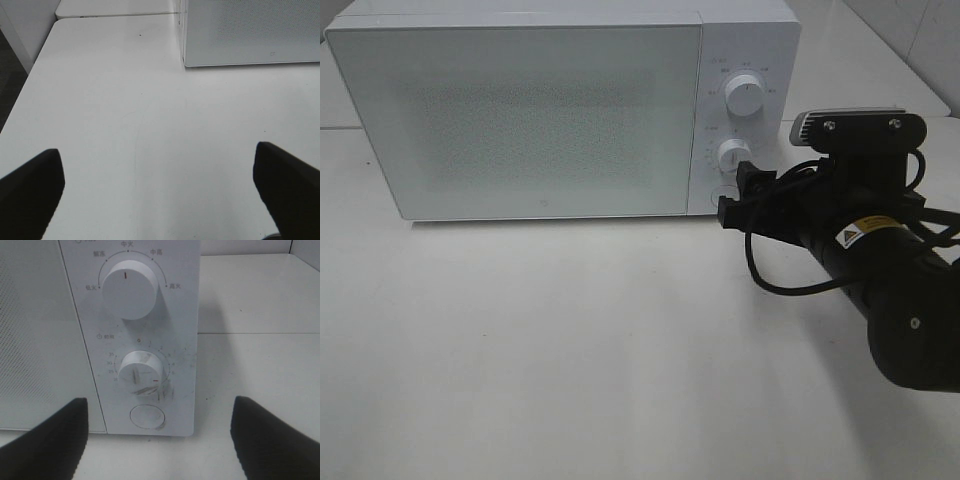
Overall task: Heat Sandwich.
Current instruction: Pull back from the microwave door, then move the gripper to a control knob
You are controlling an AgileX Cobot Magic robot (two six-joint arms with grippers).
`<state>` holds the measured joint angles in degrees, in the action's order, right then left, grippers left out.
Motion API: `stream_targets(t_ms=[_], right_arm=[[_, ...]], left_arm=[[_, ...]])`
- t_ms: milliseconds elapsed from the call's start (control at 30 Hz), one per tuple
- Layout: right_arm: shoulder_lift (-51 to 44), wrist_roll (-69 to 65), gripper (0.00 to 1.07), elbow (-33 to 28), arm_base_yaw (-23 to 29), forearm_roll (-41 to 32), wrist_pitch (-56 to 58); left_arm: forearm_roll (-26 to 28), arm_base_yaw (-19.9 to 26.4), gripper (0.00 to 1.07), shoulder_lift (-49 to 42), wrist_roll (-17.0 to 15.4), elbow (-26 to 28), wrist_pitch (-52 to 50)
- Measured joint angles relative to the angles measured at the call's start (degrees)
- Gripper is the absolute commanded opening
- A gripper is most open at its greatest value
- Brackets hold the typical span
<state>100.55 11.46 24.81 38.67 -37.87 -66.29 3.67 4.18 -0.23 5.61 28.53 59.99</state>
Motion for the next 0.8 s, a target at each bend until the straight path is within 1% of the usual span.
stream_targets(t_ms=[100, 333, 667, 700, 800], right_arm=[[1.66, 0.0, 0.76, 0.0, 0.86, -1.49, -2.01], [4.76, 0.0, 0.76, 0.86, 1.2, -1.95, -2.46], [9.85, 0.0, 0.76, 7.51, 1.2, -1.95, -2.64], [11.12, 0.0, 0.76, 8.94, 0.92, -1.89, -2.64], [12.2, 0.0, 0.76, 10.2, 0.29, -1.49, -2.64]], left_arm=[[0.0, 0.0, 0.97, 0.0, 0.0, 0.0, 0.0], [0.0, 0.0, 0.97, 0.0, 0.0, 0.0, 0.0], [0.0, 0.0, 0.97, 0.0, 0.0, 0.0, 0.0], [0.0, 0.0, 0.97, 0.0, 0.0, 0.0, 0.0], [0.0, 0.0, 0.97, 0.0, 0.0, 0.0, 0.0]])
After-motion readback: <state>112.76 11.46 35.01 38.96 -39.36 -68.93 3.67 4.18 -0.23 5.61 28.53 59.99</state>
